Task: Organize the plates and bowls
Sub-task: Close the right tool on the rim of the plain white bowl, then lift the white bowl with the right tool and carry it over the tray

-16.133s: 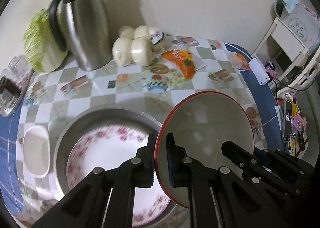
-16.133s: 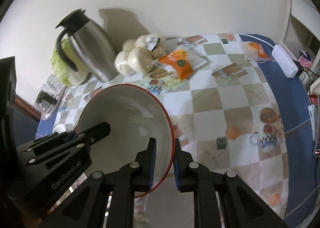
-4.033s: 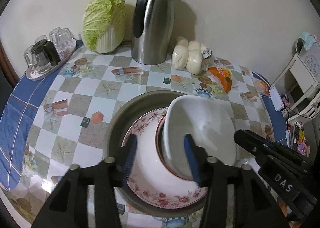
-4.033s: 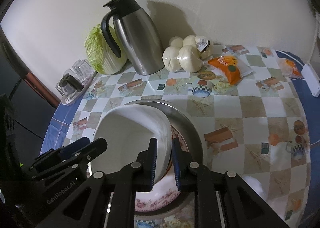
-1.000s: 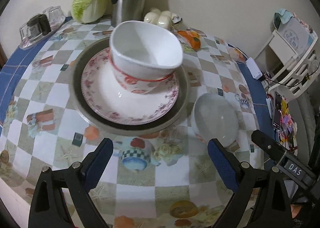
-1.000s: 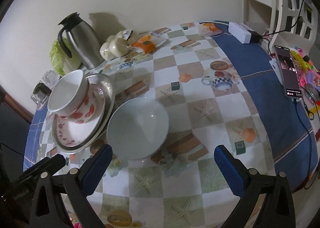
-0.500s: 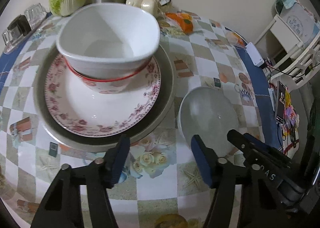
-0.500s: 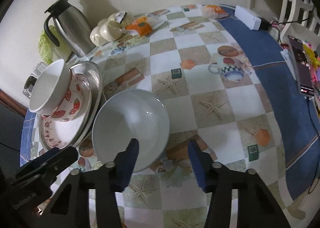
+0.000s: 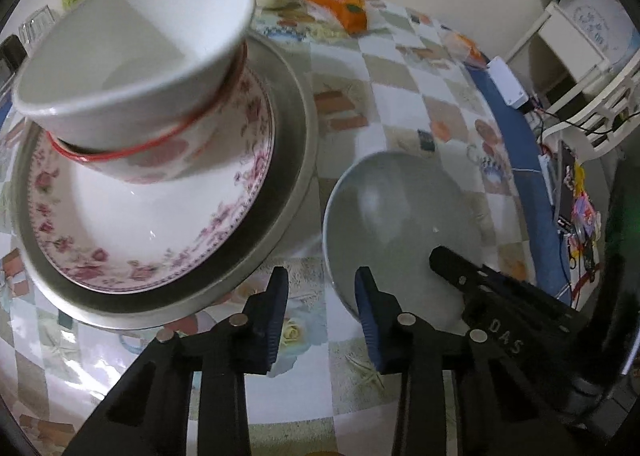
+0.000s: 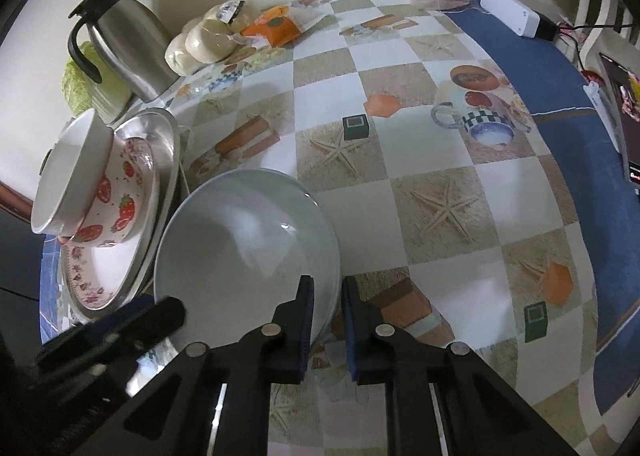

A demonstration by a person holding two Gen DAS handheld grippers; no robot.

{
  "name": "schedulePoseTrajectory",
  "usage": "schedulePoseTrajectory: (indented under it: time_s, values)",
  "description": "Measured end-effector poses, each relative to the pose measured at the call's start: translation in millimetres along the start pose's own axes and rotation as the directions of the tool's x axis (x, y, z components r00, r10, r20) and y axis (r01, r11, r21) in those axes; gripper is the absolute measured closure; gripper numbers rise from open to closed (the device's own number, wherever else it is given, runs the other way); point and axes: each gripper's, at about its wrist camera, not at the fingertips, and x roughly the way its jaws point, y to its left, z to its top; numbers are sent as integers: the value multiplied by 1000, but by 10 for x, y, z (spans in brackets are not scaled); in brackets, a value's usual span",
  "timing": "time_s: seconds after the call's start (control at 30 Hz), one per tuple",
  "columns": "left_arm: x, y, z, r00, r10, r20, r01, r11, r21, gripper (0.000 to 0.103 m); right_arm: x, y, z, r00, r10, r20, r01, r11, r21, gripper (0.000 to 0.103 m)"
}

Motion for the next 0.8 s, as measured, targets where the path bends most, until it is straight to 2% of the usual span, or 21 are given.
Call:
schedulePoseTrajectory:
  time_s: [0.33,0.57,0.7,0.8]
  values:
    - [229,-18,75,999,20,-30,-21,1000,-13,67,76,-10,-16,1000,12,-19,-13,1000,-17,88]
    - [272,-104,56,1000,3,-26,-2,1000,12,68,44,-58,-82,1000,15,-17,-15,1000,-16,88]
    - [280,-144,14,999,-25,-30,26,999,32,80,20,-57,-115,1000,21,-14,-22,1000,-14,88]
    - [267,-169,-18,999,-25,-29,27,999,42,80,1,-46,-153,999,29,-18,-29,999,-16,87]
